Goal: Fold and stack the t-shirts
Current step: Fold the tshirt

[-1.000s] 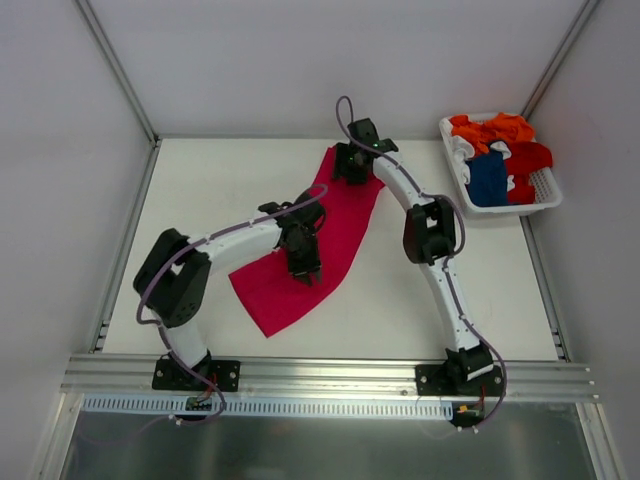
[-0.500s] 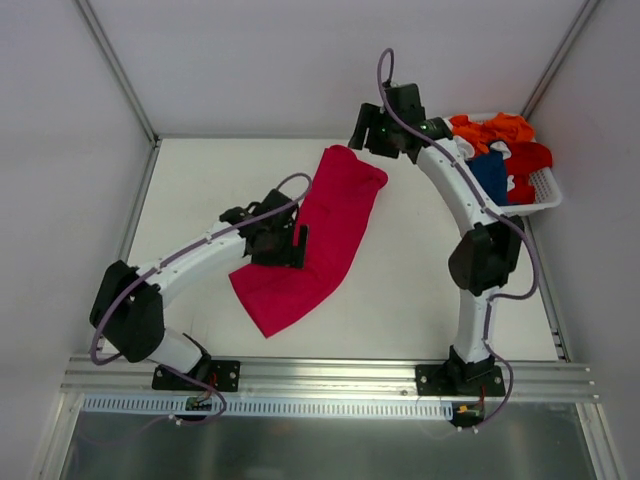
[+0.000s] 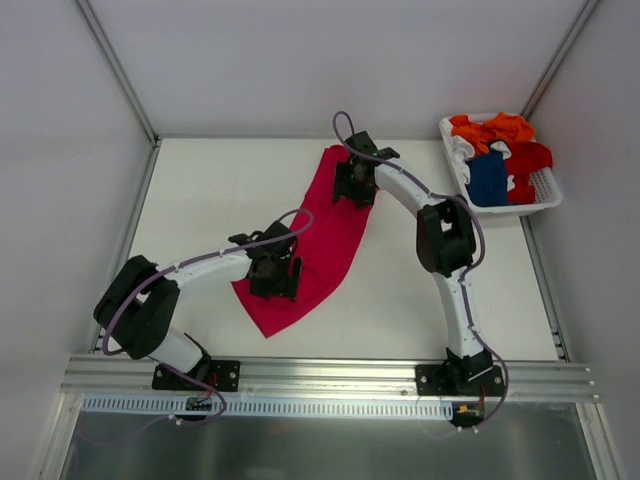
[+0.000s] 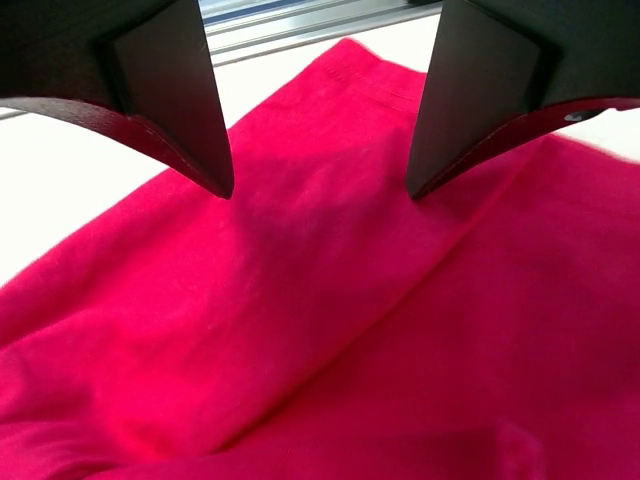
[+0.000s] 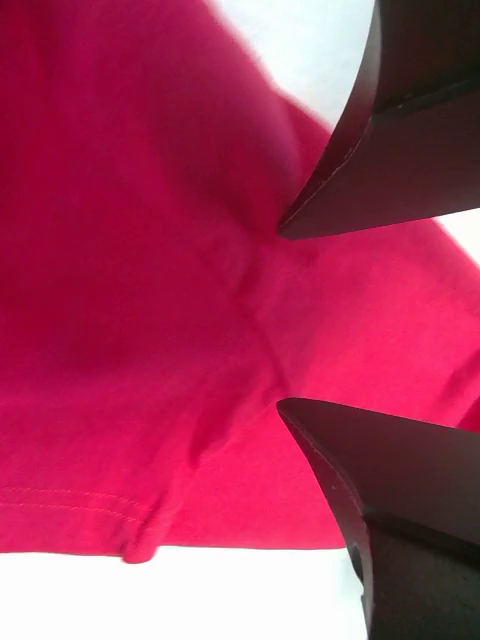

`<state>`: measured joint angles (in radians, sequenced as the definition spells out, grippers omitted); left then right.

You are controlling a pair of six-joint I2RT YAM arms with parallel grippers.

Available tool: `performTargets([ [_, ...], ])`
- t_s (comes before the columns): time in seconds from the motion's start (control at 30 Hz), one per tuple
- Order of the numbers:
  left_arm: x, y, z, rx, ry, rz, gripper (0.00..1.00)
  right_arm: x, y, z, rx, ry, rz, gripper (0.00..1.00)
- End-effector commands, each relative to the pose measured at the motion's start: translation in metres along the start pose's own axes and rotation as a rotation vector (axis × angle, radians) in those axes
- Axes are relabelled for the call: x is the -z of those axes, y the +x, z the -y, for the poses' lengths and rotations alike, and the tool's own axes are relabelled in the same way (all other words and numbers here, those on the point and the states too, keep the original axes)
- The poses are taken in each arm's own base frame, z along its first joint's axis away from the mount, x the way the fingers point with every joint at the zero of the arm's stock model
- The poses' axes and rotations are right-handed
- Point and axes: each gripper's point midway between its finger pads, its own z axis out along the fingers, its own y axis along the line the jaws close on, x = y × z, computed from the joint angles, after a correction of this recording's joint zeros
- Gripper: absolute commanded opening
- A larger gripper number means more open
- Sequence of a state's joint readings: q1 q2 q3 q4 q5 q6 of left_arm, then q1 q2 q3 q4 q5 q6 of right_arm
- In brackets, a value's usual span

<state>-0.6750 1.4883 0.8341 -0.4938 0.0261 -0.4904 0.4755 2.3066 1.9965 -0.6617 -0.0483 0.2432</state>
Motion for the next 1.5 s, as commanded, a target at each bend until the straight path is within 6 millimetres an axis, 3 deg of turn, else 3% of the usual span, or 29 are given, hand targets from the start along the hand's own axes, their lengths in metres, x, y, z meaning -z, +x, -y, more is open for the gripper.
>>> performTargets([
  [0.0,-0.017,0.021,0.011,0.083,0.011,-0.083,0.7,-0.003,-0.003,-0.007,-0.001,0.041,-0.011,0.69],
  [0.07,-0.02,0.031,0.018,0.102,0.01,-0.114,0.69,-0.009,-0.003,-0.007,0.001,0.05,-0.02,0.69],
  [0.2,-0.025,0.054,0.05,0.207,0.012,-0.176,0.63,-0.029,-0.003,-0.006,0.006,0.058,-0.035,0.69],
  [0.27,-0.023,0.069,0.073,0.203,0.034,-0.211,0.6,-0.027,-0.018,-0.014,0.016,0.038,-0.001,0.69],
  [0.33,-0.02,0.074,0.097,0.156,0.049,-0.22,0.54,-0.039,-0.024,-0.009,0.024,0.069,0.017,0.69],
  [0.37,-0.018,0.074,0.108,0.156,0.069,-0.227,0.52,-0.034,-0.039,-0.015,0.03,0.051,0.057,0.7],
  [0.5,-0.008,0.077,0.142,0.115,0.132,-0.237,0.5,-0.043,-0.052,-0.016,0.017,0.02,0.083,0.7],
  [0.6,-0.003,0.077,0.15,0.08,0.131,-0.217,0.51,-0.043,-0.046,-0.018,0.026,-0.007,0.059,0.7],
  [0.77,0.003,0.07,0.152,0.046,0.144,-0.186,0.51,-0.03,-0.058,-0.032,0.04,-0.083,0.088,0.72],
  [0.83,0.015,0.058,0.157,0.023,0.166,-0.136,0.54,-0.015,-0.069,-0.048,0.039,-0.162,0.118,0.75],
  [0.93,0.036,0.035,0.156,0.007,0.179,-0.036,0.6,0.038,-0.094,-0.075,0.056,-0.304,0.184,0.8],
  [0.97,0.055,0.022,0.161,0.001,0.227,0.018,0.66,0.057,-0.1,-0.08,0.061,-0.334,0.208,0.82],
  [1.0,0.064,0.004,0.154,0.036,0.242,0.053,0.68,0.102,-0.116,-0.085,0.07,-0.369,0.28,0.85],
  [1.07,0.086,-0.017,0.145,0.066,0.294,0.109,0.72,0.14,-0.124,-0.08,0.085,-0.387,0.332,0.87],
  [1.1,0.092,-0.028,0.135,0.086,0.3,0.136,0.72,0.185,-0.138,-0.074,0.078,-0.412,0.411,0.89],
  [1.13,0.095,-0.048,0.115,0.14,0.285,0.175,0.73,0.2,-0.137,-0.069,0.073,-0.427,0.418,0.9],
  [1.17,0.104,-0.057,0.102,0.133,0.29,0.219,0.79,0.201,-0.131,-0.057,0.045,-0.417,0.396,0.91],
  [1.2,0.107,-0.064,0.09,0.141,0.283,0.242,0.8,0.23,-0.135,-0.045,0.028,-0.429,0.434,0.91],
  [1.23,0.109,-0.079,0.065,0.163,0.258,0.281,0.8,0.237,-0.13,-0.04,0.025,-0.441,0.423,0.92],
  [1.3,0.11,-0.086,0.052,0.179,0.289,0.267,0.82,0.228,-0.109,-0.02,0.014,-0.4,0.371,0.93],
  [1.33,0.109,-0.095,0.035,0.224,0.284,0.27,0.83,0.244,-0.1,-0.018,0.021,-0.409,0.381,0.93],
  [1.37,0.109,-0.099,0.033,0.229,0.306,0.271,0.84,0.224,-0.077,-0.007,0.004,-0.382,0.309,0.93],
  [1.47,0.102,-0.102,0.025,0.223,0.323,0.244,0.87,0.229,-0.04,-0.005,-0.009,-0.421,0.271,0.94],
])
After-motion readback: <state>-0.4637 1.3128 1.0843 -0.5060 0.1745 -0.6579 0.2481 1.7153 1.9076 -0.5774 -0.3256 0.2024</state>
